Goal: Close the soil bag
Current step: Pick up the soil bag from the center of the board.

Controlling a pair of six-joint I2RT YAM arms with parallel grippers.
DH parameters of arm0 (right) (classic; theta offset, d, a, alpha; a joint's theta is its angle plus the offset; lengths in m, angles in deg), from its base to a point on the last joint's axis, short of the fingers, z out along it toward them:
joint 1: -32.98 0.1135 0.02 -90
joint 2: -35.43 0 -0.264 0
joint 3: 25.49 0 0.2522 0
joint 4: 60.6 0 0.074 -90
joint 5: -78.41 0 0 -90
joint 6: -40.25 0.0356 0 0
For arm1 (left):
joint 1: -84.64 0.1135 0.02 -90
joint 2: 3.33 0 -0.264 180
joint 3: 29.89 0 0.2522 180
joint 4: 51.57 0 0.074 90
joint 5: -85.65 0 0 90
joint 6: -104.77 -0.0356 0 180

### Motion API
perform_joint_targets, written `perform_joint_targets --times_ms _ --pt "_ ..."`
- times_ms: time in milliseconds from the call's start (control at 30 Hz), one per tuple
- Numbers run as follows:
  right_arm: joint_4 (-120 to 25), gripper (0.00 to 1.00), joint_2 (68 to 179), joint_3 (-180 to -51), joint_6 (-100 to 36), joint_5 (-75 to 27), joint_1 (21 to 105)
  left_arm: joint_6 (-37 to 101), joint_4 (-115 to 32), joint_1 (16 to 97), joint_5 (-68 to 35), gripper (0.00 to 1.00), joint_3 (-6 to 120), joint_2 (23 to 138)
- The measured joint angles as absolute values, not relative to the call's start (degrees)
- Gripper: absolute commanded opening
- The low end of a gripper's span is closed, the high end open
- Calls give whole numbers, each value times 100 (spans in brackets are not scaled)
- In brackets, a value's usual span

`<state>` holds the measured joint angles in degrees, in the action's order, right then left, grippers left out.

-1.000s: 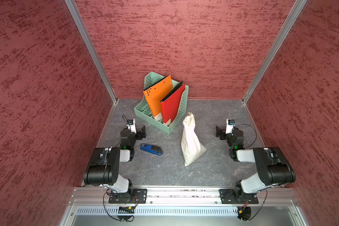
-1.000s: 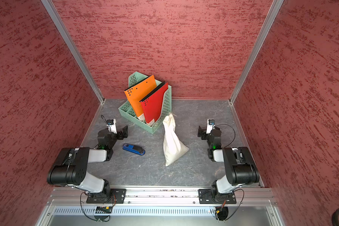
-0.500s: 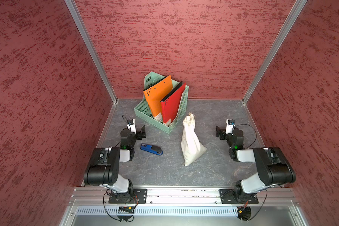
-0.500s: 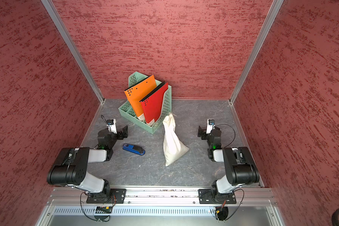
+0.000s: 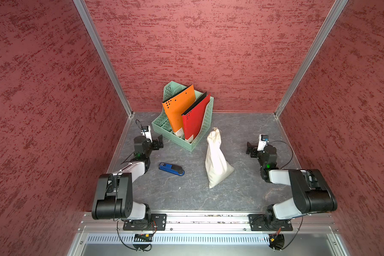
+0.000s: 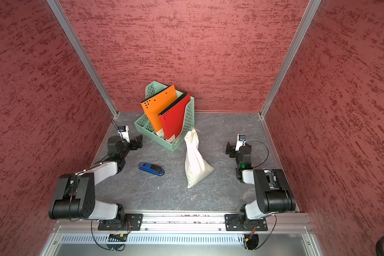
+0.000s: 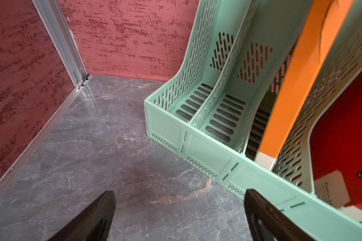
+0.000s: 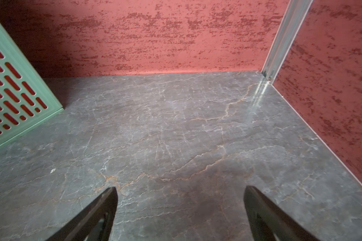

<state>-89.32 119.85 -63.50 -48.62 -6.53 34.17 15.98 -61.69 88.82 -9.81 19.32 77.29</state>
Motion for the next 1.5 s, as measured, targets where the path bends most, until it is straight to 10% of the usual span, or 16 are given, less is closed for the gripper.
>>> perform_joint_targets --times_ms 600,1500 --pt "-1655 98 12169 -11377 -3387 -1678 3389 3167 -2175 9787 -1706 100 3011 6413" --pt "2139 98 12464 -13742 -1968 -3206 3559 4140 323 8347 -2764 100 4546 5915"
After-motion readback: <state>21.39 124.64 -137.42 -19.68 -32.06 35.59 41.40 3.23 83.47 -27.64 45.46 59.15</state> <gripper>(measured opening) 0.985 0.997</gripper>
